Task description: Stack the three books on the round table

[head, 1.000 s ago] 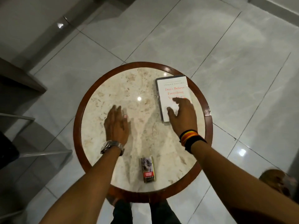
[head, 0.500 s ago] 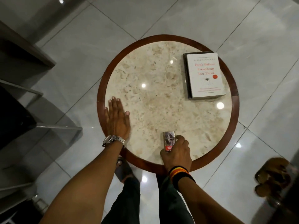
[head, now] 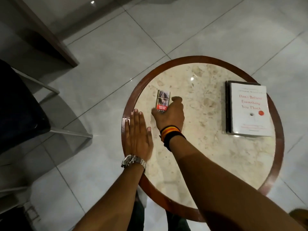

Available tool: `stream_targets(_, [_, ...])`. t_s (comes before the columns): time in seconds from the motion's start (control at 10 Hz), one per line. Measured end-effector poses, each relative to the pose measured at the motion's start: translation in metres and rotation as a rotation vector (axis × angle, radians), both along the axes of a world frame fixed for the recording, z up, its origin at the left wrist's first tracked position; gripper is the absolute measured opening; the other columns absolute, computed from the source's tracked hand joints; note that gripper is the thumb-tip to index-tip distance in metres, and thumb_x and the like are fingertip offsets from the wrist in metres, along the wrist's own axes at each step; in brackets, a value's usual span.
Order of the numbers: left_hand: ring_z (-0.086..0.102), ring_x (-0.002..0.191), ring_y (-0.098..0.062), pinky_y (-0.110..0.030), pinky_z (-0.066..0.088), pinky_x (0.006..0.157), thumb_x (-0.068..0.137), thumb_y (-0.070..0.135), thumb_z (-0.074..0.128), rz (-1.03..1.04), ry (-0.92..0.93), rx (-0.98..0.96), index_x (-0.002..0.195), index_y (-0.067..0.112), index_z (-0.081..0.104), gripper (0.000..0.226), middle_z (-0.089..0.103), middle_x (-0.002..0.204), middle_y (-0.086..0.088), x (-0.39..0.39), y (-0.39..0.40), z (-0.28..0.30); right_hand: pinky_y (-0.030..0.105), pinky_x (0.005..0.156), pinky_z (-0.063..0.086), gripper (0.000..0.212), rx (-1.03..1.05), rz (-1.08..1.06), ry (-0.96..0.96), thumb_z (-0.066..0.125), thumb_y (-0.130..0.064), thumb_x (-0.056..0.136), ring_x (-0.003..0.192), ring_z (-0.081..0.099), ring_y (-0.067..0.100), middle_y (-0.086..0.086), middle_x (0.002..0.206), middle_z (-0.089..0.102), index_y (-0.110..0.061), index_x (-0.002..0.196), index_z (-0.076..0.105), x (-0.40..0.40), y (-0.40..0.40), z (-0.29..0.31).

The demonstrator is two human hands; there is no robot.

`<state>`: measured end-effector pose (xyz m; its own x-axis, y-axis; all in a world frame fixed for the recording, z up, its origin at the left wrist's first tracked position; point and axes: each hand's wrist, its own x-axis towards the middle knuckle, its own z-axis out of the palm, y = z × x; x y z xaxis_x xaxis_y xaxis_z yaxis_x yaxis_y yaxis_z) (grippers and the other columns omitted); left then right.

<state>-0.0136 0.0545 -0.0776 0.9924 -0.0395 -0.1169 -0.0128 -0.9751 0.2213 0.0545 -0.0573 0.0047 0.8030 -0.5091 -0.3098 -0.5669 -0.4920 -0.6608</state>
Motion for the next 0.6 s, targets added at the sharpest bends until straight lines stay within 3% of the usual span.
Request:
stream_targets(0.3, [0.001,0.162,-0.027,-0.047,0.002,0.134,0.099,0.038,-0.015,-0.027,0.008,0.055,0.167,0.009,0.012,0.078,0.008,0.176,-0.013,0.005,-0.001,0.011,0.044,0.089,0.057,0.078,-0.076,0.102,0.023,0.085,-0.038,0.070,0.107,0.064,0.034,0.013,0.123,0.060,-0.013,0.130,0.043,0.046,0.029,-0.020])
stream_targets(0.5, [-0.003,0.161,-0.028,-0.047,0.000,0.133,0.101,0.040,-0.011,-0.036,0.045,0.086,0.167,0.010,0.013,0.077,0.009,0.176,-0.013,0.006,0.000,0.014,0.040,0.088,0.057,0.087,-0.062,0.107,0.060,0.086,-0.049,0.068,0.111,0.063,0.032,0.011,0.129,0.056,-0.015,0.134,0.041,0.048,0.030,-0.018])
stream_targets(0.6, [0.004,0.164,-0.028,-0.048,0.004,0.134,0.106,0.041,0.007,-0.019,0.037,0.079,0.167,0.011,0.007,0.068,0.004,0.177,-0.011,0.003,0.000,0.008,0.038,0.091,0.053,0.095,-0.011,0.044,0.031,0.084,-0.056,0.067,0.116,0.061,0.030,0.010,0.135,0.055,-0.016,0.140,0.039,0.030,0.020,-0.011])
